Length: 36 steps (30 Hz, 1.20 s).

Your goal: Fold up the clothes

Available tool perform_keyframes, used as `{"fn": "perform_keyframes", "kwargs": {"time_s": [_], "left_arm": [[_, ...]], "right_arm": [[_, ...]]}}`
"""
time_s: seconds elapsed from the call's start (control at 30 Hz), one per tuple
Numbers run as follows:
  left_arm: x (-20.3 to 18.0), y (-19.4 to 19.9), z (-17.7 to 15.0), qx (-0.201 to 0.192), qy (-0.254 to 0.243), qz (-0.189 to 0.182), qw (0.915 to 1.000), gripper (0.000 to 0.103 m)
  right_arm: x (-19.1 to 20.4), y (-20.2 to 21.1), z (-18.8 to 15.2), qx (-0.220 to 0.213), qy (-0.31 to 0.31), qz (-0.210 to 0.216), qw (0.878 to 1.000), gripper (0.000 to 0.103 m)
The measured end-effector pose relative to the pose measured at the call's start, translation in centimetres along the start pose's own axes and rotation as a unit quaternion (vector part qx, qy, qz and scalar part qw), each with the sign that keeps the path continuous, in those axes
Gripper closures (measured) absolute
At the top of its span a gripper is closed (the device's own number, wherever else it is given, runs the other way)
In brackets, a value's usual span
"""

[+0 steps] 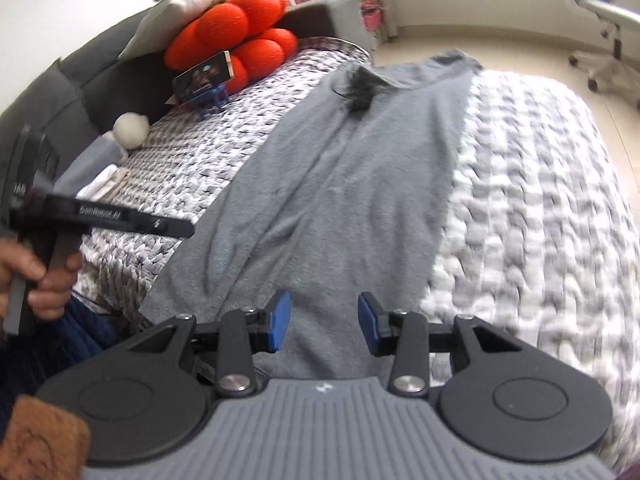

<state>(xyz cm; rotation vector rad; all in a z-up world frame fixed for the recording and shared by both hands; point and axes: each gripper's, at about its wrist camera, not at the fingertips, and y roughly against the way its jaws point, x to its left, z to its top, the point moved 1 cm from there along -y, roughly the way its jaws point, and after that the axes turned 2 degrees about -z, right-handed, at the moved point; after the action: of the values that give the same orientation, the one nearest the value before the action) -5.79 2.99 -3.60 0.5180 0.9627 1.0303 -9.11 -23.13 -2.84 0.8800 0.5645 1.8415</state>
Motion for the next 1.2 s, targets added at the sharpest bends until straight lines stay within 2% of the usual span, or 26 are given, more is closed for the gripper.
{"fn": "perform_keyframes", "kwargs": {"time_s": [0.13,0.4,0.57,0.77,0.8,0.87,0.93,1.0,1.2], "left_arm": [[0.1,0.3,-2.4,0.017,0.000,-0.002,0.9999,0.064],[-1.1,1.0,-4.7,0.006,-0.030,0.018,0.9994,0.063],[-0.9,0.9,-4.8,0.007,-0.017,0.019,0.9997,0.065],[-0.8,1.3,-5.6,0.007,0.008,0.009,0.9999,0.070],[-0.9,1.2,-5.6,0.007,0.007,0.010,0.9999,0.070],[-0.9,1.1,-5.5,0.007,0.012,0.013,0.9998,0.077],[-0.9,1.1,-5.4,0.005,0.016,0.028,0.9995,0.093],[-1.2,1.3,-5.5,-0.001,0.016,0.037,0.9992,0.096],[-2.6,2.4,-5.0,-0.014,0.010,0.047,0.9987,0.097]], "right_arm": [[-1.0,1.0,-1.6,0.000,-0.049,-0.003,0.999,0.061],[-3.9,2.4,-5.3,0.013,-0.156,-0.015,0.988,0.061],[-5.4,3.0,-6.0,0.003,-0.199,0.012,0.980,0.061],[-6.0,2.1,-6.3,0.022,-0.224,0.032,0.974,0.060],[-5.9,2.0,-6.3,0.023,-0.223,0.036,0.974,0.062],[-5.9,1.8,-6.2,0.024,-0.222,0.039,0.974,0.069],[-5.7,1.6,-6.1,0.024,-0.217,0.043,0.975,0.083],[-5.3,1.8,-5.9,0.021,-0.205,0.044,0.978,0.090],[-4.7,3.0,-5.2,-0.009,-0.197,0.072,0.978,0.091]]}}
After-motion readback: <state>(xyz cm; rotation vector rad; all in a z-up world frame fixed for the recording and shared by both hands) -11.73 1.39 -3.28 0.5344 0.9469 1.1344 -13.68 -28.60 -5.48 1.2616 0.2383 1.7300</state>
